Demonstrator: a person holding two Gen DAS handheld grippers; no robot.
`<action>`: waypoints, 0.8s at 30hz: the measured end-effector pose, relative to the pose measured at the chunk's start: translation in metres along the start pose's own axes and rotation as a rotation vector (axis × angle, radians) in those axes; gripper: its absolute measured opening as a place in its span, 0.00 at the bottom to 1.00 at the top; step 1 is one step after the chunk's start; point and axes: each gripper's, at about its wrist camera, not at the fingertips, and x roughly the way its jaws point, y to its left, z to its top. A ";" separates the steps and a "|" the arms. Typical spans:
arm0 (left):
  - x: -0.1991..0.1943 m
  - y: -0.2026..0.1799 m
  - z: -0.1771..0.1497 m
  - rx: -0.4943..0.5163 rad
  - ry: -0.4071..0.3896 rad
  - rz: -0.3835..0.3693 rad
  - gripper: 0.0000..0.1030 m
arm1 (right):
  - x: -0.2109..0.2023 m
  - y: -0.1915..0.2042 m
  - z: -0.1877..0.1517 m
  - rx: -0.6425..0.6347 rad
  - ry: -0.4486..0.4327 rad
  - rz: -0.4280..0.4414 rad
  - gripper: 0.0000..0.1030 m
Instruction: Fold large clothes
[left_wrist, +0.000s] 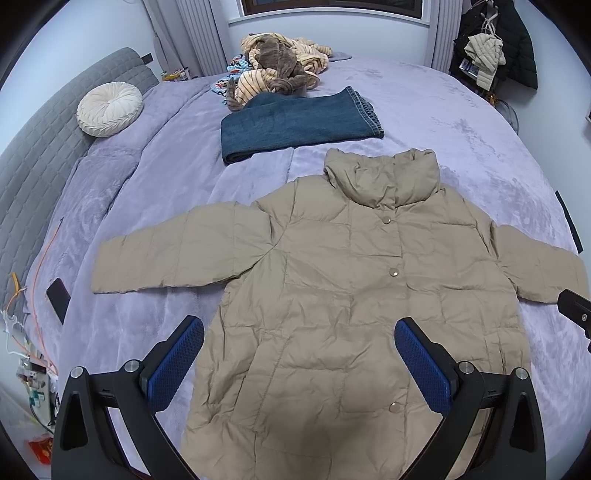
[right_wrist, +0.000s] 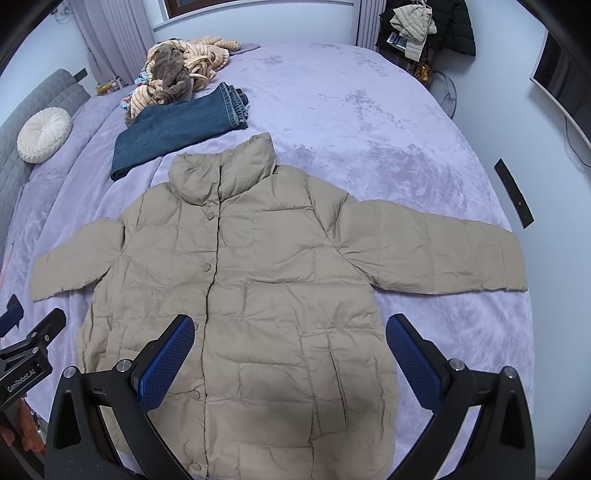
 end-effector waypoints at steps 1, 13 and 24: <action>0.000 0.000 0.000 0.000 0.000 0.000 1.00 | 0.000 0.000 0.000 0.000 0.000 -0.001 1.00; 0.000 0.002 0.000 0.000 0.001 0.000 1.00 | 0.000 0.003 0.001 -0.002 -0.001 0.000 1.00; 0.000 0.002 0.001 0.000 0.001 0.000 1.00 | 0.000 0.002 0.001 -0.001 -0.002 -0.001 1.00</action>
